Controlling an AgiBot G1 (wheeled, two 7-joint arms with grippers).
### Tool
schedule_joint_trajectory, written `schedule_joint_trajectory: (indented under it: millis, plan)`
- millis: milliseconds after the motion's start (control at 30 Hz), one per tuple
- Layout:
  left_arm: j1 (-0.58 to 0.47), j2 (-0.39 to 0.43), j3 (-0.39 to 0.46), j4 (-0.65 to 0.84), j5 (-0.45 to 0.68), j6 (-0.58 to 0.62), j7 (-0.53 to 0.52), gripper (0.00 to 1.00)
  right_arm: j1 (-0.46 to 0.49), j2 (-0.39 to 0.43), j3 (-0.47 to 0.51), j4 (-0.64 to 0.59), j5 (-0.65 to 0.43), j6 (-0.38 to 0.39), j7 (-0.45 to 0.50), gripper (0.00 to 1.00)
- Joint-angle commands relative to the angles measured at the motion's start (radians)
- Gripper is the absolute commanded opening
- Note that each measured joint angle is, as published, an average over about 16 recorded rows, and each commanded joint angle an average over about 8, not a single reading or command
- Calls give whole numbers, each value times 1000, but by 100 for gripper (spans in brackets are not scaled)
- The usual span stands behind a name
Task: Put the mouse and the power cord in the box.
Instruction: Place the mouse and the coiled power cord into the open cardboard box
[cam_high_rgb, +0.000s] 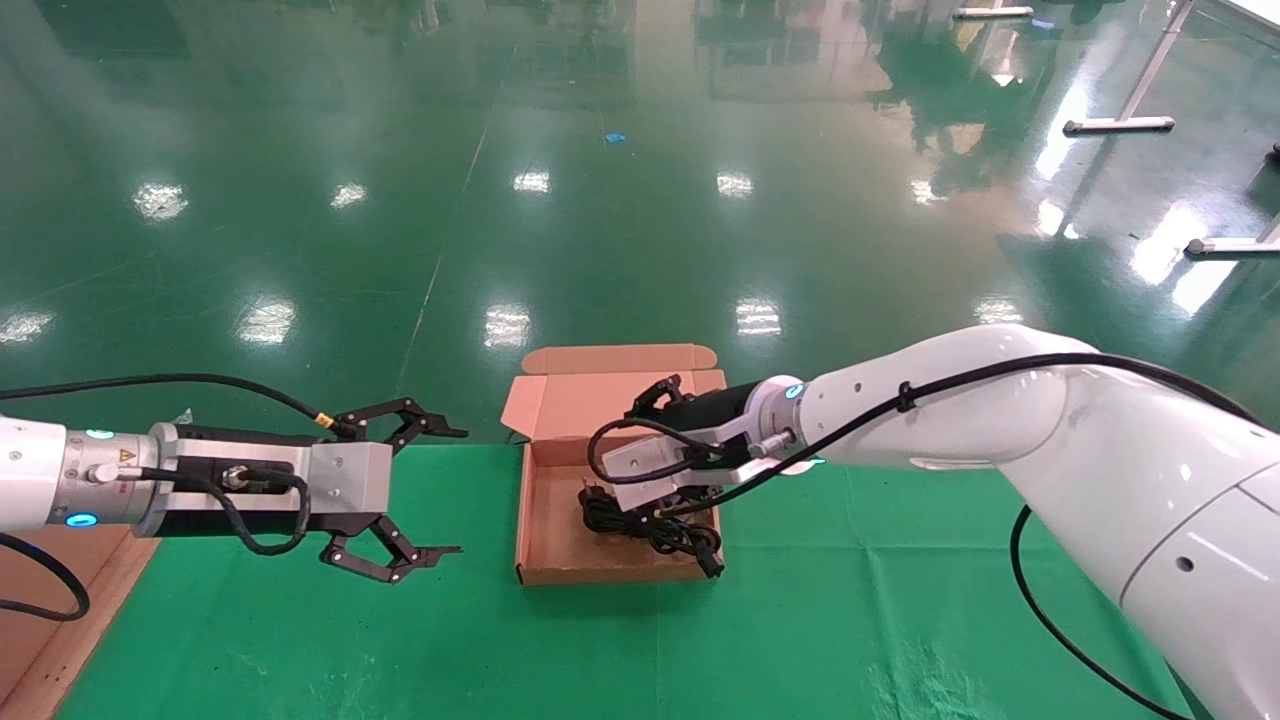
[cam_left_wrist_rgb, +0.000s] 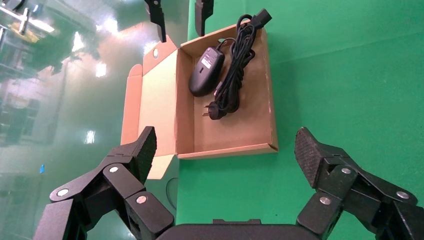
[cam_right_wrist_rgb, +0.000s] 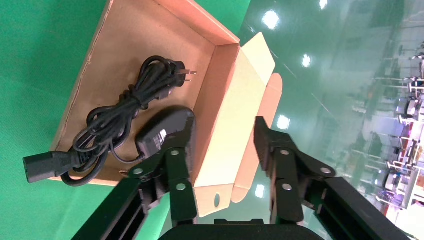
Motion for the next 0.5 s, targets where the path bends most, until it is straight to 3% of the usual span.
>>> schedule_joint_trajectory:
  millis: [33,500]
  plan:
    - [-3,2,3,4,2,-1,3,100,3,-2,-1,-3,-3,-1,-2,100]
    - [110,-46,-139,-134,-69,54,-151,100,-120,145,176,134,156,-146,123,100]
